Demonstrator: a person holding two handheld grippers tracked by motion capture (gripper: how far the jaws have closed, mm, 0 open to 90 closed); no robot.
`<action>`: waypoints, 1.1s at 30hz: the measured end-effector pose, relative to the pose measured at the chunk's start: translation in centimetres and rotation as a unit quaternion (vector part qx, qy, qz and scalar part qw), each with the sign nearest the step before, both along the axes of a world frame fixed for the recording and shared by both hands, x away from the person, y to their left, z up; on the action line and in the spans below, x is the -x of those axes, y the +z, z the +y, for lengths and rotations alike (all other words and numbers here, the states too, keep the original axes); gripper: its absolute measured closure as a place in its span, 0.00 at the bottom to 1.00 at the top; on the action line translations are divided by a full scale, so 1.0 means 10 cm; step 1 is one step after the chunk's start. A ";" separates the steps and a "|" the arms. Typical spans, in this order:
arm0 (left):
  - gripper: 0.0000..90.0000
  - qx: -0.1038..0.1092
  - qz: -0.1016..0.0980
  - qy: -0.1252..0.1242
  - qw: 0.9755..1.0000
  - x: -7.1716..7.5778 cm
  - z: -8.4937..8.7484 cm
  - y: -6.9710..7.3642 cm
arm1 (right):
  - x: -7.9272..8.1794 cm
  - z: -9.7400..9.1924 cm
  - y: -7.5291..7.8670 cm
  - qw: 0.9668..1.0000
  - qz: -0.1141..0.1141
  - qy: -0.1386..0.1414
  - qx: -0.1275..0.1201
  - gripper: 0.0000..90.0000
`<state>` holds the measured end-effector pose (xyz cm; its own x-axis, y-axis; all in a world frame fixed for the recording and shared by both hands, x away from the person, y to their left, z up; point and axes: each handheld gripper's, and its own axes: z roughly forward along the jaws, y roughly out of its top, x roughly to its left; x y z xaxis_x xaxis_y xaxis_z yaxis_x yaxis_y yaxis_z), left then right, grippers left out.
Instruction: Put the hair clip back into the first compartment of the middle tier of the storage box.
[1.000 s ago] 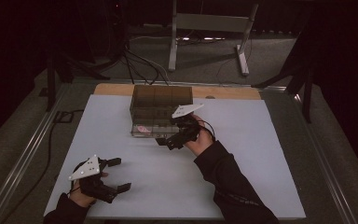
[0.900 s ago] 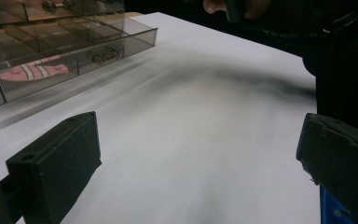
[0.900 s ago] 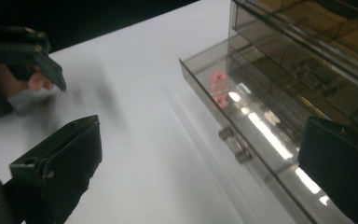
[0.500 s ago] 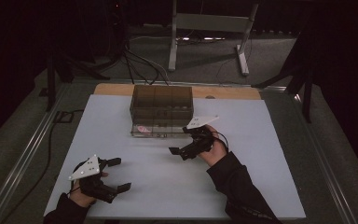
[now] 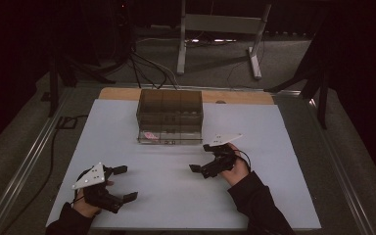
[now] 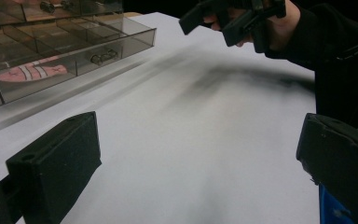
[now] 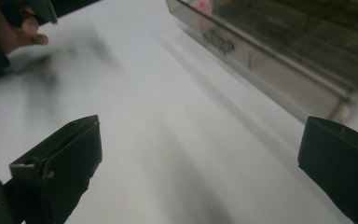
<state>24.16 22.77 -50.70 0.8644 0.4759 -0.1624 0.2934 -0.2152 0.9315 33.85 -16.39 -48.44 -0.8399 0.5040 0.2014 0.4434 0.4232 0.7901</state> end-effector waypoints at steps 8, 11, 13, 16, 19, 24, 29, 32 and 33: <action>0.01 0.002 0.001 0.000 1.000 0.00 0.00 0.00 | 0.13 -0.25 -0.08 1.000 0.001 -0.023 -0.001 0.00; 0.01 0.002 -0.001 -0.001 1.000 0.01 0.00 0.01 | 0.19 -0.34 -0.10 1.000 0.003 -0.029 -0.002 0.00; 0.01 0.002 -0.002 -0.002 1.000 0.01 -0.01 0.01 | 0.22 -0.39 -0.12 0.999 0.005 -0.034 0.001 0.00; 0.01 0.001 -0.002 -0.002 1.000 0.01 -0.01 0.01 | 0.27 -0.47 -0.15 0.999 0.008 -0.041 0.000 0.00; 0.01 0.002 -0.001 -0.002 1.000 0.01 0.00 0.01 | 0.34 -0.56 -0.16 0.999 -0.005 -0.054 -0.003 0.00; 0.01 0.001 -0.001 -0.003 1.000 0.01 -0.01 0.01 | 0.41 -0.71 -0.18 0.997 -0.004 -0.072 -0.004 0.00; 0.01 0.002 -0.001 -0.003 1.000 0.01 -0.01 0.01 | 0.50 -0.85 -0.22 0.996 0.002 -0.085 -0.003 0.00; 0.01 0.002 -0.001 -0.003 1.000 0.01 -0.01 0.01 | 0.55 -0.93 -0.24 0.996 0.002 -0.087 -0.002 0.00; 0.01 0.001 0.000 -0.003 1.000 0.01 -0.01 0.00 | 0.57 -0.95 -0.25 0.996 0.000 -0.086 -0.001 0.00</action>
<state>24.10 22.69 -50.66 0.8675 0.4700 -0.1628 0.2914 -0.2149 0.9322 28.15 -25.88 -50.97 -0.7416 0.6395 0.2026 0.5093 0.3401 0.7905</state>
